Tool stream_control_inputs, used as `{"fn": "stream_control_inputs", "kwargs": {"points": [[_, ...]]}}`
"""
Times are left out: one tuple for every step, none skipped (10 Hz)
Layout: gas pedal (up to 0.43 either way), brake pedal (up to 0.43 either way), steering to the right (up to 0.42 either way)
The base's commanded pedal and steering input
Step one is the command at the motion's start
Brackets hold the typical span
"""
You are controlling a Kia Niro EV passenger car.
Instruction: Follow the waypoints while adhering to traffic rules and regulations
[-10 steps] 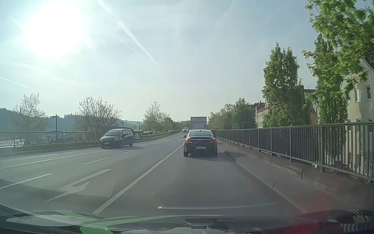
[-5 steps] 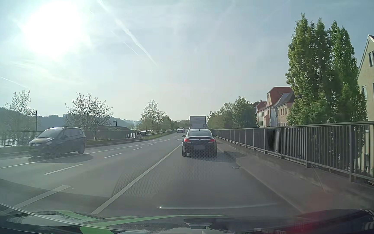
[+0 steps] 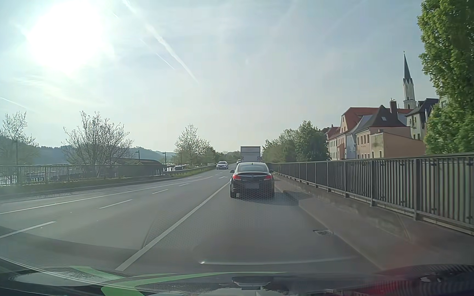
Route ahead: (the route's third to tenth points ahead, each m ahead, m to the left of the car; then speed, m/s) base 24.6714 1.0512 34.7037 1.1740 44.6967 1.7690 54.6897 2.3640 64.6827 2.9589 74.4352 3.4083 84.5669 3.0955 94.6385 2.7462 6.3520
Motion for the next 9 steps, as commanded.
{"fn": "stream_control_inputs", "kwargs": {"points": [[0.000, 0.000, 0.001], [0.000, 0.000, 0.001], [0.000, 0.000, 0.000], [0.000, 0.000, 0.001], [0.000, 0.000, 0.001], [0.000, 0.000, 0.001], [0.000, 0.000, 0.001], [0.000, 0.000, 0.001], [0.000, 0.000, 0.001]]}}
